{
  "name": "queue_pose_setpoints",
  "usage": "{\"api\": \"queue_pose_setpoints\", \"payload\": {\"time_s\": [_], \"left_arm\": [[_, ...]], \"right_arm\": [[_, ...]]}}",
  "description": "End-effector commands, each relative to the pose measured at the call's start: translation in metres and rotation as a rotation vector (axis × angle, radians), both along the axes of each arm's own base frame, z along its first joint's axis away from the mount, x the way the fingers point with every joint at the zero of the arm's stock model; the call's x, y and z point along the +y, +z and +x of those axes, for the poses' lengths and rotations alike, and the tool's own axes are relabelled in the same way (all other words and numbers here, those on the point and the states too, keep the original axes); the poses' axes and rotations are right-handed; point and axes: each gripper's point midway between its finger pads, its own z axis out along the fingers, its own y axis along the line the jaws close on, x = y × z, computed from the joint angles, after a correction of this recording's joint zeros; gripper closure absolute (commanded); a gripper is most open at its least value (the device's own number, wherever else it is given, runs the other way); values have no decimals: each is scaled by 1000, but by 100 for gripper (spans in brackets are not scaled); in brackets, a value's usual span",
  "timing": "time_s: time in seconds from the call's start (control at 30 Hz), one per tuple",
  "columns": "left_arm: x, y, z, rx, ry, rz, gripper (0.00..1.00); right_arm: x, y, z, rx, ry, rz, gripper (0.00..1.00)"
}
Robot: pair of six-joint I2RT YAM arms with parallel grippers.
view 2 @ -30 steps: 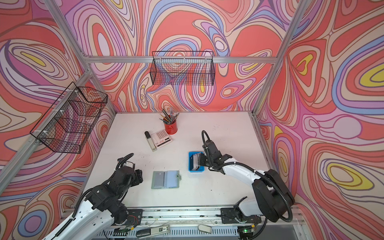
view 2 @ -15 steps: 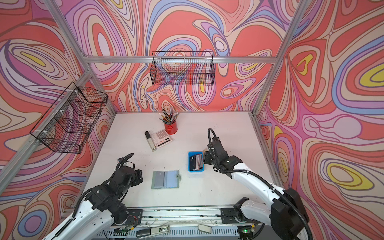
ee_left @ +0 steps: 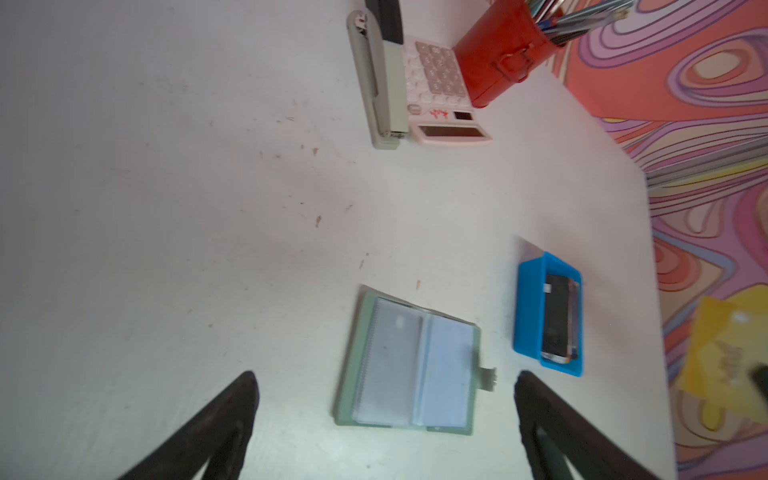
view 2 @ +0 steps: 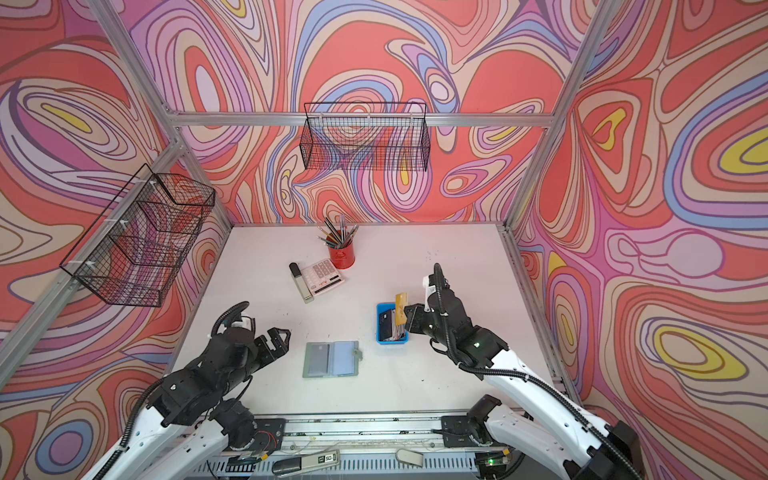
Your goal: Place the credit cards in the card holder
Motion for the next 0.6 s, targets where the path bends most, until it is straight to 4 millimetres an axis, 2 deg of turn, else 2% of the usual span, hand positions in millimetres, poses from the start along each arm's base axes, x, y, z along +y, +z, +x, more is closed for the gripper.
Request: {"api": "queue_pose_setpoints", "payload": {"time_s": [0.0, 0.2, 0.3, 0.43, 0.57], "left_arm": [[-16, 3, -9, 97, -21, -100, 0], [-28, 3, -11, 171, -53, -119, 0], [-25, 3, -12, 170, -50, -105, 0], [-26, 5, -11, 132, -67, -115, 0], [-19, -5, -3, 78, -64, -45, 0]], "right_arm": [[23, -5, -10, -3, 41, 18, 100], [50, 2, -16, -14, 80, 65, 100], [63, 4, -17, -32, 91, 81, 100], [84, -2, -16, -44, 116, 78, 100], [114, -11, -19, -57, 158, 82, 100]]}}
